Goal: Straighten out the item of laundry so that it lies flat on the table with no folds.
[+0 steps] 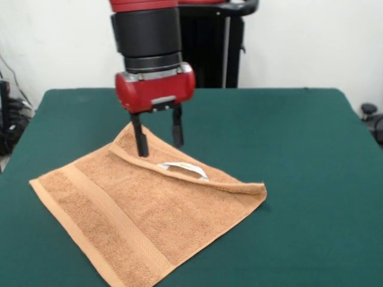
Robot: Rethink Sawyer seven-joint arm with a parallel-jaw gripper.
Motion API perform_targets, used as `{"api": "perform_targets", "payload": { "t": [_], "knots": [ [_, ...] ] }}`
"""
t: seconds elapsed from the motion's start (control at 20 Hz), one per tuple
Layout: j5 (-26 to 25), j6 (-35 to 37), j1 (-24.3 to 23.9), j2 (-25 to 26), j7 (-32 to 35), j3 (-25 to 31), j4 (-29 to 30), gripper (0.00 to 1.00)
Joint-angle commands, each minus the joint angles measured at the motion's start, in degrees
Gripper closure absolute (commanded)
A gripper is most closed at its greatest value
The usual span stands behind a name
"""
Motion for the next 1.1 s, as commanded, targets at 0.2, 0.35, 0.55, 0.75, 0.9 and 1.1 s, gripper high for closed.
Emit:
{"api": "perform_targets", "payload": {
  "t": [0.2, 0.35, 0.55, 0.75, 0.9, 1.1],
  "knots": [
    [-1.4, -8.3, 8.7, -1.0, 15.5, -10.7, 2.8, 0.00],
    [-0.2, -9.7, 10.1, -1.1, 14.3, -11.9, 2.6, 0.00],
    [0.9, -13.2, 11.8, -0.3, 14.8, -14.0, 1.9, 0.00],
    [2.9, -16.4, 13.5, -0.4, 16.3, -16.8, 2.0, 0.00],
    [4.0, -18.6, 15.1, -0.3, 16.7, -18.8, 1.5, 0.00],
    [5.6, -21.3, 16.4, 0.8, 16.8, -21.2, 1.4, 0.00]
  ]
}}
